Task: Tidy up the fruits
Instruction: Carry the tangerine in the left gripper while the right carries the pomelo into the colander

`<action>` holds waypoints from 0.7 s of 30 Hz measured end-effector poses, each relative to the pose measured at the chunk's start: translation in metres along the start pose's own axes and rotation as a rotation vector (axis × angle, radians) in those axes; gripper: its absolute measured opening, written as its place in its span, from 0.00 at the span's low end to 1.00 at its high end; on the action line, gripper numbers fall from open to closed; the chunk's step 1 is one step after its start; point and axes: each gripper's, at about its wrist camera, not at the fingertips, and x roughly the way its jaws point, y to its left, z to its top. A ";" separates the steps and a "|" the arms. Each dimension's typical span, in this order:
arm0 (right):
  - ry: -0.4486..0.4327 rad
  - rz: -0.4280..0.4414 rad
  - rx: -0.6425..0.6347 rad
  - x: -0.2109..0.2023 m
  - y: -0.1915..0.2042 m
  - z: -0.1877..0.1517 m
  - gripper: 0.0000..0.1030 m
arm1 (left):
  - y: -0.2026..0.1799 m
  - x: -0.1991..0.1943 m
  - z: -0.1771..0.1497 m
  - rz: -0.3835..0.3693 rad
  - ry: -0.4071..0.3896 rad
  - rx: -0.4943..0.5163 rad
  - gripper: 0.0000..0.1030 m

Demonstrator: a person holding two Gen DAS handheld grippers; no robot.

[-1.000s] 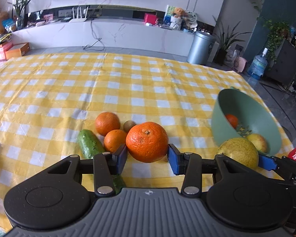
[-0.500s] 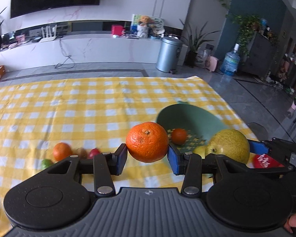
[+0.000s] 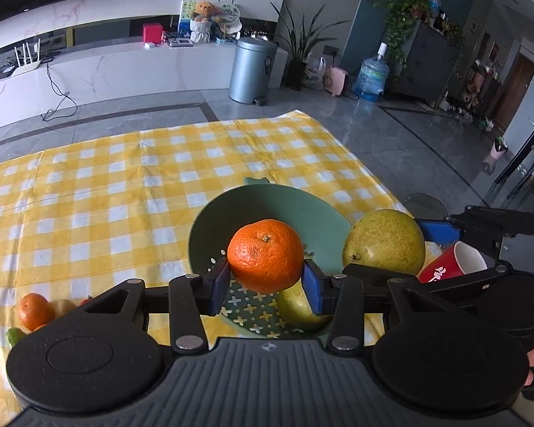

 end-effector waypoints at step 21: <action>0.138 0.006 -0.214 0.083 -0.018 0.006 0.67 | 0.001 0.072 0.006 0.000 0.162 0.113 0.48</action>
